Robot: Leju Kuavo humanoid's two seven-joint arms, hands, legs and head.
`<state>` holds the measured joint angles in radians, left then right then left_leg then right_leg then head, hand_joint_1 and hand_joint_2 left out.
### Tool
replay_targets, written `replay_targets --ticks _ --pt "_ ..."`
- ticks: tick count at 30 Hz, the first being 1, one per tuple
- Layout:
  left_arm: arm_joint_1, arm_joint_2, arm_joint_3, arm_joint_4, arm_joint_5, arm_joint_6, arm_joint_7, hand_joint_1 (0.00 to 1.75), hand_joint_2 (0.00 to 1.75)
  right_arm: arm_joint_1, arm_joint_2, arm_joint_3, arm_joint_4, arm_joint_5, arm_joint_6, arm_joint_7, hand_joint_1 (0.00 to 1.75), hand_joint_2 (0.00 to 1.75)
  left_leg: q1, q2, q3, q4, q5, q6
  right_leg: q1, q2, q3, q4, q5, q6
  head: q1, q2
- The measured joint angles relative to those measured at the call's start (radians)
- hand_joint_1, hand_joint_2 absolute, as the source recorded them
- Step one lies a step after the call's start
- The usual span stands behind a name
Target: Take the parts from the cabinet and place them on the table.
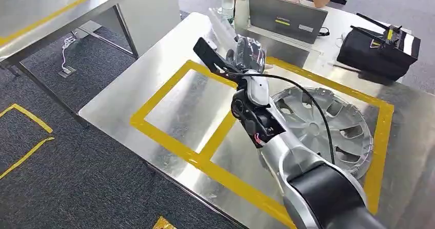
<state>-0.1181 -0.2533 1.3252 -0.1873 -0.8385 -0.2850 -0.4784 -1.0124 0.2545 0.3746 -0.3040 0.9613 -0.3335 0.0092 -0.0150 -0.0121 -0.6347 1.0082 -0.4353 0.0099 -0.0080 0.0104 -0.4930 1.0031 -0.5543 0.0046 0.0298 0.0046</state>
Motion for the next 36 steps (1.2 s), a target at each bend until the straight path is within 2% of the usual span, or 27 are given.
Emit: replay_targets --ticks 14,29,36 --pt "0.000 -0.012 0.000 0.001 0.001 -0.004 -0.002 0.00 0.00 0.034 0.078 0.008 0.015 0.011 0.028 -0.019 1.75 1.75 0.000 0.000 0.000 0.000 0.000 0.000 0.000 0.000 0.000 0.000 0.000 0.000 0.000 0.000" --pt "0.000 -0.009 0.000 0.001 -0.021 -0.019 0.000 0.00 0.00 0.182 0.048 -0.074 0.029 -0.031 0.003 -0.024 1.75 1.75 0.000 0.000 0.000 0.000 0.000 0.000 0.000 0.000 0.000 0.000 0.000 0.000 0.000 0.000" --pt "0.000 -0.006 0.000 0.001 -0.016 -0.019 0.003 0.00 0.00 0.241 0.045 -0.138 0.032 -0.095 0.006 -0.074 1.75 1.75 0.000 0.000 0.000 0.000 0.000 0.000 0.000 0.000 0.000 0.000 0.000 0.000 0.000 0.000"
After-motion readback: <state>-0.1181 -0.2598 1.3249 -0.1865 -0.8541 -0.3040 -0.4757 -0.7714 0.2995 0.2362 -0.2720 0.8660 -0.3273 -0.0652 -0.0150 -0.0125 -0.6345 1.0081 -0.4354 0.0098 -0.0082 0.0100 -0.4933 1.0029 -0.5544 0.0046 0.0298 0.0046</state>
